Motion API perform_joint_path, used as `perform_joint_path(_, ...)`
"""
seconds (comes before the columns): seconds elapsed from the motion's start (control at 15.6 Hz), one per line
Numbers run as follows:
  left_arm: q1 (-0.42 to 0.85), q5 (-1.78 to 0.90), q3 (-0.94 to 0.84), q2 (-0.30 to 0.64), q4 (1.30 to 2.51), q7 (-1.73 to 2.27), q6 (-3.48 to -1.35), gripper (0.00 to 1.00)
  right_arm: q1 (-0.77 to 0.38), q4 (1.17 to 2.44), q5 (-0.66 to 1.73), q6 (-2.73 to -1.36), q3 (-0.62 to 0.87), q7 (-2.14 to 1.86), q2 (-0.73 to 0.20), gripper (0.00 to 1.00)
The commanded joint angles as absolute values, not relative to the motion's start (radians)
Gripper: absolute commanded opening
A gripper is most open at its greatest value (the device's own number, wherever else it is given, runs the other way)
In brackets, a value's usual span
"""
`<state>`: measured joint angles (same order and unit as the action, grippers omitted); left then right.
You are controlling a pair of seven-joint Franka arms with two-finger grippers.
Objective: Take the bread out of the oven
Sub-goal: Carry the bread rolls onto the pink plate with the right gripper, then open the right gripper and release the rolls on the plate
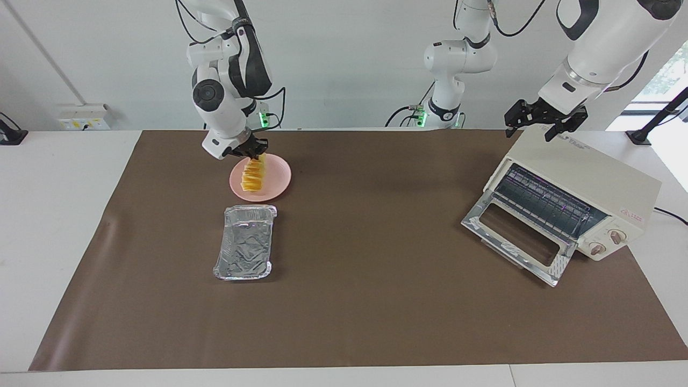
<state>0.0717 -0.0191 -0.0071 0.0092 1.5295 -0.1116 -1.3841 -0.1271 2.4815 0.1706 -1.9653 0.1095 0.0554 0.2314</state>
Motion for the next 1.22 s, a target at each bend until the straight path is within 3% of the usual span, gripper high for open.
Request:
perform_joint_path(0.0, 0.066, -0.005, -0.009, 0.000, 1.528, -0.121, -1.379, 1.00, -0.130, 2.519, 0.202, -2.013, 0.112, 0.048, 0.236, 0.00)
perform_joint_path(0.26, 0.066, -0.005, -0.009, 0.000, 1.526, -0.121, -1.379, 1.00, -0.132, 2.519, 0.202, -2.014, 0.112, 0.049, 0.235, 0.00)
perform_joint_path(0.32, 0.067, -0.005, -0.011, 0.000, 1.528, -0.121, -1.379, 1.00, -0.132, 2.519, 0.202, -2.016, 0.112, 0.052, 0.233, 0.15)
perform_joint_path(0.39, 0.066, -0.005, -0.011, 0.000, 1.528, -0.121, -1.379, 1.00, -0.132, 2.517, 0.202, -2.016, 0.112, 0.066, 0.232, 0.46)
perform_joint_path(0.51, 0.066, -0.005, -0.011, 0.000, 1.526, -0.121, -1.379, 1.00, -0.130, 2.514, 0.202, -2.014, 0.112, 0.090, 0.230, 0.87)
perform_joint_path(0.58, 0.067, -0.005, -0.011, 0.000, 1.528, -0.121, -1.379, 1.00, -0.129, 2.507, 0.201, -2.010, 0.112, 0.091, 0.229, 1.00)
perform_joint_path(0.84, 0.066, -0.005, -0.011, 0.000, 1.528, -0.121, -1.379, 1.00, -0.112, 2.373, 0.201, -1.927, 0.110, 0.087, 0.219, 1.00)
perform_joint_path(1.16, 0.066, -0.005, -0.009, 0.000, 1.528, -0.121, -1.379, 1.00, -0.055, 2.110, 0.178, -1.770, 0.106, 0.087, 0.210, 1.00)
